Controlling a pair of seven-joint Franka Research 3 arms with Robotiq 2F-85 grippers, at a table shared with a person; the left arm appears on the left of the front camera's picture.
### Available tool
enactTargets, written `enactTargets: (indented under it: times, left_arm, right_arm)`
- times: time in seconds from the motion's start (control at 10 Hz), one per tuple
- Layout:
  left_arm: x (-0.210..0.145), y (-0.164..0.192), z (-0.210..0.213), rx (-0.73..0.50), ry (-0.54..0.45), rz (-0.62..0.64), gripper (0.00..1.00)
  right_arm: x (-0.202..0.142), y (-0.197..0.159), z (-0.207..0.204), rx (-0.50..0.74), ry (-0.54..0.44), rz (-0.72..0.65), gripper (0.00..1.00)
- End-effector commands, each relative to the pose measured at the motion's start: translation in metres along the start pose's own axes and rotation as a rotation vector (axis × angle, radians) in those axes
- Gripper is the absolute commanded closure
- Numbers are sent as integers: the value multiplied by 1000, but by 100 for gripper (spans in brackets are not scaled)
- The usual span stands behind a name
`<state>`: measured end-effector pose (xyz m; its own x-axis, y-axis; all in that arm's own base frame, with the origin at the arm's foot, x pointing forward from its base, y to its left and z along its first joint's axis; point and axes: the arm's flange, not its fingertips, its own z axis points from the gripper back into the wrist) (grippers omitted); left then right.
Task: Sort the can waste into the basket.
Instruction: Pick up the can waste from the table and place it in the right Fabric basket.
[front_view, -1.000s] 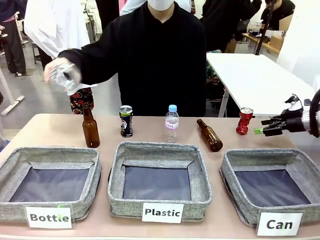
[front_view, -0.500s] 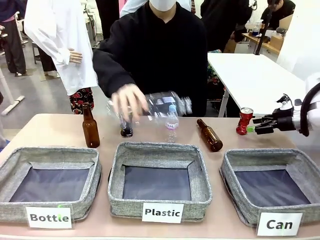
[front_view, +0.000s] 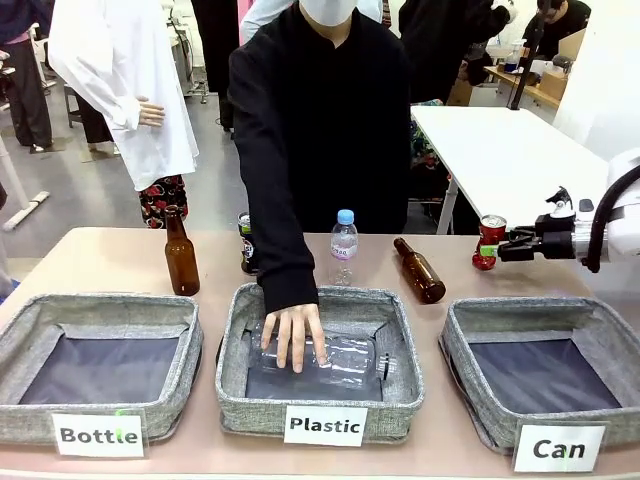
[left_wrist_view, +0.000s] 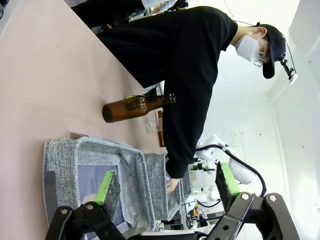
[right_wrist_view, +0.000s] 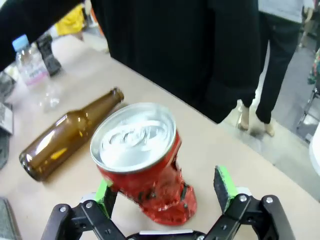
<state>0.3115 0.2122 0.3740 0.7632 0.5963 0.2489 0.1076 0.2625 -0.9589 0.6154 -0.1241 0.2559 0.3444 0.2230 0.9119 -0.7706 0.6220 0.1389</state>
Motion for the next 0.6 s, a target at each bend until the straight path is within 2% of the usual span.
enactTargets:
  times: [0.0,0.1,0.2,0.3,0.4,0.5]
  left_arm:
    - [0,0,-1,-22,-13,-21,0]
    - [0,0,-1,-22,-13,-21,0]
    - [0,0,-1,-22,-13,-21,0]
    - [0,0,-1,-22,-13,-21,0]
    - [0,0,-1,-22,-13,-21,0]
    - [0,0,-1,-22,-13,-21,0]
  right_arm:
    - [-1,-4,-8,2,-83,25,0]
    - [-1,-4,-8,9,-88,21,0]
    - [-1,-3,-8,31,-68,8,55]
    - [0,-3,-9,31,-66,3,55]
    - [-1,-3,-9,33,-66,1,100]
    - [0,-3,-9,36,-67,-2,57]
